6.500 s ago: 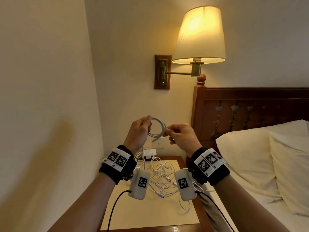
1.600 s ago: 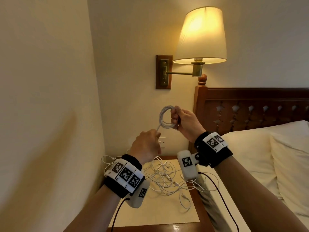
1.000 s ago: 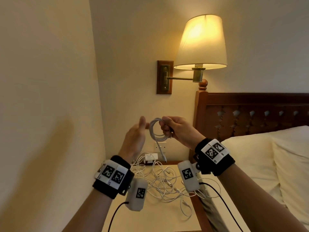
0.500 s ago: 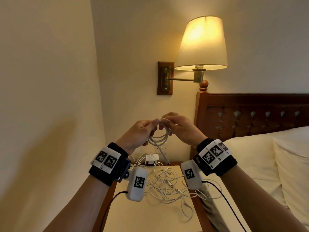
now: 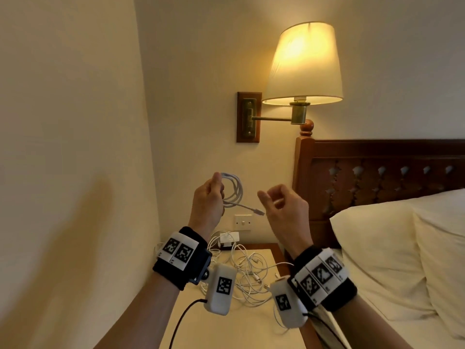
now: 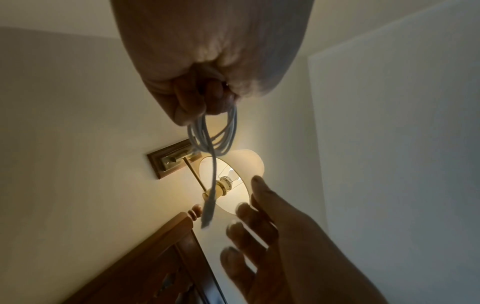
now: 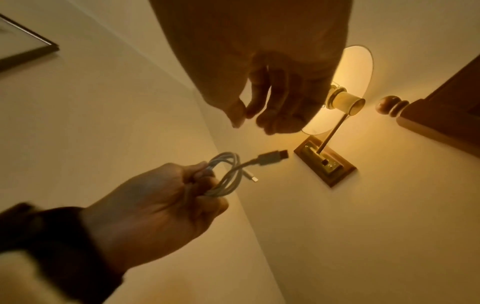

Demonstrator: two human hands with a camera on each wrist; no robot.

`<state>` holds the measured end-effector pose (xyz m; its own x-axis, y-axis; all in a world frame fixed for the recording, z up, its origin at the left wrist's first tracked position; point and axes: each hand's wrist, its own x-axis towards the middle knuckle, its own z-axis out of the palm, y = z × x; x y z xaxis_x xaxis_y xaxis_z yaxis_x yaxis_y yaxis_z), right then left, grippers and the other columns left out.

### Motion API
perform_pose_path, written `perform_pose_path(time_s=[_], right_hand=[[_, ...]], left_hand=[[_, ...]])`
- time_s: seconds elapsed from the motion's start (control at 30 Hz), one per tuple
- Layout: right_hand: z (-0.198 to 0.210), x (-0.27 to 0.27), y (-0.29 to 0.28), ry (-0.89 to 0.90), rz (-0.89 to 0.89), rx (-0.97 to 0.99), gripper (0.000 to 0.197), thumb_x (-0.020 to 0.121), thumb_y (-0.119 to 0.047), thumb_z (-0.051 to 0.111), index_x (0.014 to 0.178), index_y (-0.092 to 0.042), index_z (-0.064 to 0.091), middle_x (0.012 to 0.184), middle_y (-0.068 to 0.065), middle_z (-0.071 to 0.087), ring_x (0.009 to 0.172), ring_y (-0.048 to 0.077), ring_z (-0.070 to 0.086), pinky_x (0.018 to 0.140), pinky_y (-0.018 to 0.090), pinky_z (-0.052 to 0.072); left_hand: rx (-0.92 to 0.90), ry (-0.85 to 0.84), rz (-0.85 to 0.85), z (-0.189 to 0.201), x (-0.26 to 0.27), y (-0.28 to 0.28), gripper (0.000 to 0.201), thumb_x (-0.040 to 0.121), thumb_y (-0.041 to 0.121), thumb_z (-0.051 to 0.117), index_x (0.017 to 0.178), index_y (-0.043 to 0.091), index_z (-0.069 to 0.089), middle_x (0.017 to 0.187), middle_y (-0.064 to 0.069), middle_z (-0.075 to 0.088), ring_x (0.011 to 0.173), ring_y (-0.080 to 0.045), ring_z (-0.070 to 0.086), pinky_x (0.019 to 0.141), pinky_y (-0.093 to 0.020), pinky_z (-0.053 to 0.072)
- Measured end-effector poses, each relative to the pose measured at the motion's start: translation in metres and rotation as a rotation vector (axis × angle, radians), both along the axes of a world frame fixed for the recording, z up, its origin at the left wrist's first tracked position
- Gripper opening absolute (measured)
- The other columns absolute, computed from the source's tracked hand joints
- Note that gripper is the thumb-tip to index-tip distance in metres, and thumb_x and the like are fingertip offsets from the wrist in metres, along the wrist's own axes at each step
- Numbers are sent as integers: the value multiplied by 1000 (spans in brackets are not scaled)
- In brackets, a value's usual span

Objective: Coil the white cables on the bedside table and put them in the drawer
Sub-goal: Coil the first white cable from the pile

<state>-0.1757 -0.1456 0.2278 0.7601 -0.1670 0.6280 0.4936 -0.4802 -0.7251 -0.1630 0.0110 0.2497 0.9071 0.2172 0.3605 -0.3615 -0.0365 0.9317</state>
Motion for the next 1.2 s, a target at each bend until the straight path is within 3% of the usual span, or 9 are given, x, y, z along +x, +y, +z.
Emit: perform_pose_path(time_s=[0.1, 0.3, 0.47, 0.6, 0.77, 1.0, 1.2], right_hand=[[-11, -11, 13, 229, 171, 96, 35, 87, -46, 62, 81, -13, 69, 74, 4, 70, 58, 15, 63, 58, 40, 58], [-4, -1, 21, 456, 366, 643, 26, 95, -26, 61, 94, -1, 69, 81, 9, 69, 56, 13, 61, 51, 25, 52], [5, -2, 21, 666, 529, 980, 18, 99, -3, 48, 87, 2, 60, 71, 11, 58, 63, 19, 59, 51, 24, 57], [11, 2, 15, 733, 537, 862, 14, 96, 0, 52, 96, 8, 63, 81, 17, 63, 71, 22, 64, 58, 26, 60], [13, 6, 9, 656, 510, 810, 15, 89, 8, 59, 101, 15, 64, 80, 20, 69, 60, 18, 69, 56, 22, 59], [15, 6, 4, 621, 532, 461, 12, 89, 5, 60, 95, 4, 71, 80, 12, 71, 63, 12, 63, 61, 18, 56], [15, 3, 4, 588, 499, 410, 13, 90, 5, 59, 91, 2, 71, 82, 14, 69, 68, 16, 60, 62, 18, 54]], left_hand=[[-55, -36, -1, -5, 1, -7, 43, 102, 42, 36, 70, 16, 44, 60, 3, 35, 51, -10, 32, 49, -27, 29], [-140, -6, -160, -21, 1, -14, 42, 102, 46, 33, 73, 18, 46, 63, 7, 41, 60, -11, 38, 55, -26, 36], [-223, -37, -305, -26, -1, -10, 44, 102, 45, 31, 69, 19, 40, 60, 10, 36, 57, -9, 33, 52, -24, 31], [-285, -39, -410, -28, -4, -8, 43, 102, 44, 31, 68, 19, 38, 62, 7, 33, 55, -8, 32, 51, -23, 29], [-315, -27, -461, -28, -5, -7, 43, 102, 44, 31, 68, 18, 38, 64, 5, 31, 54, -8, 30, 48, -21, 29], [-350, 32, -439, -23, -5, -7, 45, 102, 45, 30, 67, 19, 39, 58, 6, 35, 49, -8, 32, 44, -21, 28], [-385, 73, -400, -18, -9, -8, 45, 102, 45, 32, 67, 19, 41, 57, 7, 35, 48, -8, 33, 43, -21, 28]])
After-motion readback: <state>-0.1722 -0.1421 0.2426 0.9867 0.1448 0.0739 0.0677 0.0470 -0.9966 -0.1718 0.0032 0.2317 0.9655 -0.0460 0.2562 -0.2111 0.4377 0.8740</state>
